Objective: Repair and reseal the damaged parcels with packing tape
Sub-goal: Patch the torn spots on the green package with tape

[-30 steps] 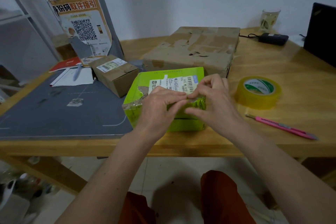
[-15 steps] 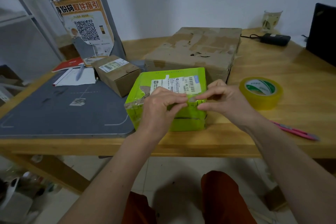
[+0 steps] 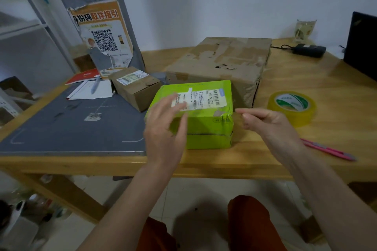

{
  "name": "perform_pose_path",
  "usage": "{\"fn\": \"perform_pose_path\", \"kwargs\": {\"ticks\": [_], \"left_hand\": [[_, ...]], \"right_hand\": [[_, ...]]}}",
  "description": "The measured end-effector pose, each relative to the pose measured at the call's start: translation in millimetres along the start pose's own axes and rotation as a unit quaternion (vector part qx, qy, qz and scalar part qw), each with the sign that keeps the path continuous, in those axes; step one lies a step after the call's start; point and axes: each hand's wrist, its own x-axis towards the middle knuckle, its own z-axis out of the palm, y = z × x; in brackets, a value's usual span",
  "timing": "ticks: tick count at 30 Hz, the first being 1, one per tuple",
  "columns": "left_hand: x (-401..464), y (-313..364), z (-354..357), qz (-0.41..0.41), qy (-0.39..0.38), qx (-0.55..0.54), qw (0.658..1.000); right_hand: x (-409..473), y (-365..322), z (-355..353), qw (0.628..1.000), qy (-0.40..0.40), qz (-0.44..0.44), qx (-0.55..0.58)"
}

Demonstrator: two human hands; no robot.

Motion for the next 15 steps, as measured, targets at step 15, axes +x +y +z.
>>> {"fn": "perform_pose_path", "kwargs": {"ticks": [15], "left_hand": [[17, -13, -18, -0.601, -0.052, -0.251, 0.757]], "right_hand": [[-23, 10, 40, 0.993, -0.009, 0.097, -0.059]]}}
